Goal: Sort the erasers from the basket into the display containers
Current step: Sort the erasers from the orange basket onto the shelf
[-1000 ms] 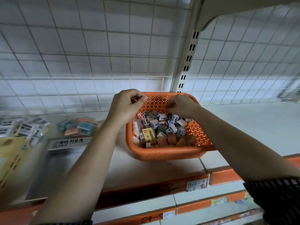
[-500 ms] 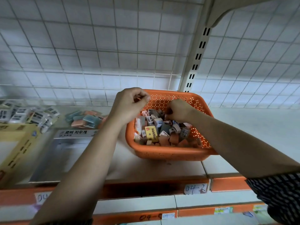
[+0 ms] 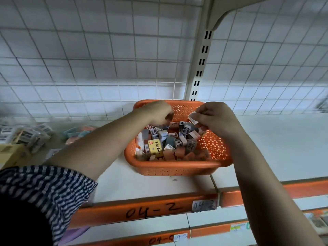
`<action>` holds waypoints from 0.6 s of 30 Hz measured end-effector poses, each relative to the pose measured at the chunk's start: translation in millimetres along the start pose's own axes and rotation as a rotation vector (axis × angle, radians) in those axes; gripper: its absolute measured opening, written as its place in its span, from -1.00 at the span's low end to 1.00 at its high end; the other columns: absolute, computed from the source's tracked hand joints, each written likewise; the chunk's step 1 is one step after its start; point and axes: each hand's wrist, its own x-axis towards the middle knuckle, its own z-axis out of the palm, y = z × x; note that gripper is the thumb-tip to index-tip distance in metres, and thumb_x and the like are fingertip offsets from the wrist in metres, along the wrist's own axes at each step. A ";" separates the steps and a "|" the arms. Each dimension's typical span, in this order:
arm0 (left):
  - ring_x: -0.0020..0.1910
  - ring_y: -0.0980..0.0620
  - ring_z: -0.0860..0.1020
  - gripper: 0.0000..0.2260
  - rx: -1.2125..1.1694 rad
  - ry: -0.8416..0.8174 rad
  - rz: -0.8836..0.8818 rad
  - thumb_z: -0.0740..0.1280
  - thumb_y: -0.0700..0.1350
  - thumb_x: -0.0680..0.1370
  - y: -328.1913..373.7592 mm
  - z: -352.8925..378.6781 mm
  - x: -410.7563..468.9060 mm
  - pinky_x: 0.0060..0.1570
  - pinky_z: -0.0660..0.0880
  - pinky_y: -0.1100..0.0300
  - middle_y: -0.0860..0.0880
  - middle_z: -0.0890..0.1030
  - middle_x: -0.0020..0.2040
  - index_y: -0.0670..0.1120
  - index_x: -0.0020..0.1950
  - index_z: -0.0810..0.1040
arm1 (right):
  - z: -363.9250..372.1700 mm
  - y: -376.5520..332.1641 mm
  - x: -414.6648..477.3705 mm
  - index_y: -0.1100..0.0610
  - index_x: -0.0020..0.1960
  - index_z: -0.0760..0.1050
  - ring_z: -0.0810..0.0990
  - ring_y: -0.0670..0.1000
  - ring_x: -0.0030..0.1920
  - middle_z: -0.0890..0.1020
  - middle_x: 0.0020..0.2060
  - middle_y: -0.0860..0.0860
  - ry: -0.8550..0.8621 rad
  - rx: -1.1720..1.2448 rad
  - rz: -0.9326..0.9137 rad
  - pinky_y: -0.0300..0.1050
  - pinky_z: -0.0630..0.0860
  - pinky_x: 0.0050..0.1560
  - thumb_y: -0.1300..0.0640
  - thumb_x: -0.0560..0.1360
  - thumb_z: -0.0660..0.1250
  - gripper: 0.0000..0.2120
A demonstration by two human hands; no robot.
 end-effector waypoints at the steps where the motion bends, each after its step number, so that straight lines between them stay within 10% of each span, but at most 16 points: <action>1: -0.13 0.00 0.51 -0.92 0.031 -0.015 -0.004 0.38 -0.09 0.53 -0.9 1.9 2.4 -0.16 0.41 0.13 -0.03 0.56 -0.09 -0.01 -0.09 0.49 | -0.6 1.3 -2.4 0.24 -0.09 0.58 0.70 0.06 -0.33 0.69 -0.26 0.16 0.008 0.013 0.011 0.15 0.62 -0.16 0.19 0.46 0.47 -0.87; 13: -0.12 0.00 0.48 -0.80 -0.014 0.018 -0.017 0.45 -0.07 0.46 3.6 7.8 6.2 -0.22 0.33 0.17 0.05 0.46 -0.18 0.00 -0.10 0.43 | -4.4 -1.5 -14.1 0.21 -0.11 0.62 0.67 0.06 -0.35 0.69 -0.30 0.16 0.044 0.079 -0.013 0.20 0.61 -0.12 0.18 0.48 0.44 -0.91; 18: -0.01 0.00 0.49 -0.68 -0.297 0.340 -0.090 0.46 -0.09 0.41 -5.4 -10.4 -32.1 -0.04 0.44 0.12 -0.05 0.52 0.03 -0.05 0.15 0.59 | 10.4 -20.6 -20.9 0.14 -0.09 0.62 0.70 0.06 -0.26 0.70 -0.25 0.10 0.073 0.153 -0.085 -0.01 0.62 -0.24 0.13 0.49 0.43 -0.92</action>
